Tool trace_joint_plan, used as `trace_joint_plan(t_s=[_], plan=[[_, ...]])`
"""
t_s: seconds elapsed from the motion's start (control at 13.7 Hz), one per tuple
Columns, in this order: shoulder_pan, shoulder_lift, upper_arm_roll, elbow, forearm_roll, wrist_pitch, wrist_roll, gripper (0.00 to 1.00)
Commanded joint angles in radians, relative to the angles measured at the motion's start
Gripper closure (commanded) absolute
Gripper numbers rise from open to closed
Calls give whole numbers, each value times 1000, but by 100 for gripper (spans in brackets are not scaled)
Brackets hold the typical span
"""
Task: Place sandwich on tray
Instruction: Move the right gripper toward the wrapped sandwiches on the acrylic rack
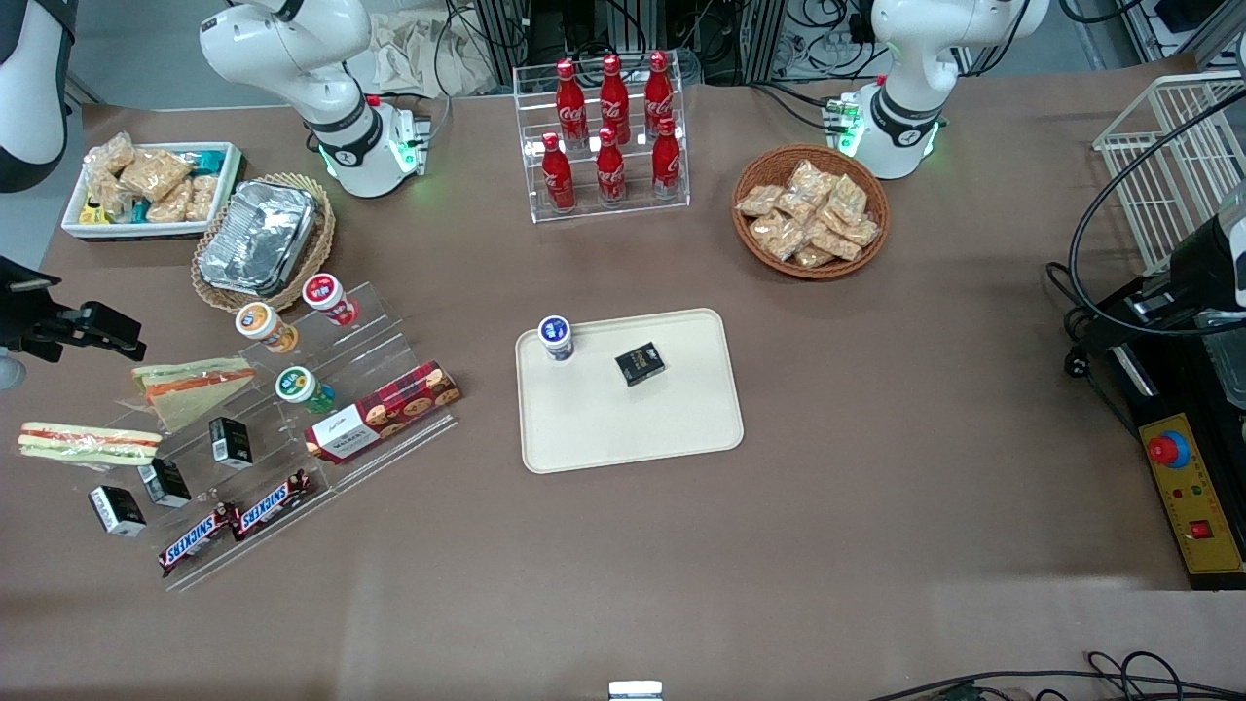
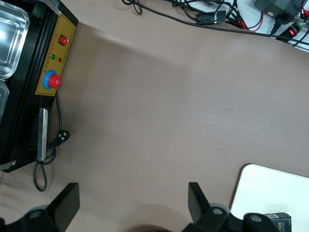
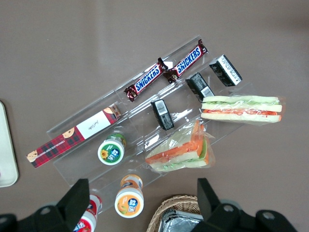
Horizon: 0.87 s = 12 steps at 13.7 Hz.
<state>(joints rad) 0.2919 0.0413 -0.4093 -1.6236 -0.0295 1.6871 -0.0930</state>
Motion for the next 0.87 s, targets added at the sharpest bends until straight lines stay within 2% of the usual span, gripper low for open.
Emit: trace_joint_plan(t_s=[0.0, 0.8], plan=[[-2, -17, 3, -1, -4, -4, 15, 1], [-26, 5, -11, 4, -9, -1, 0, 1]])
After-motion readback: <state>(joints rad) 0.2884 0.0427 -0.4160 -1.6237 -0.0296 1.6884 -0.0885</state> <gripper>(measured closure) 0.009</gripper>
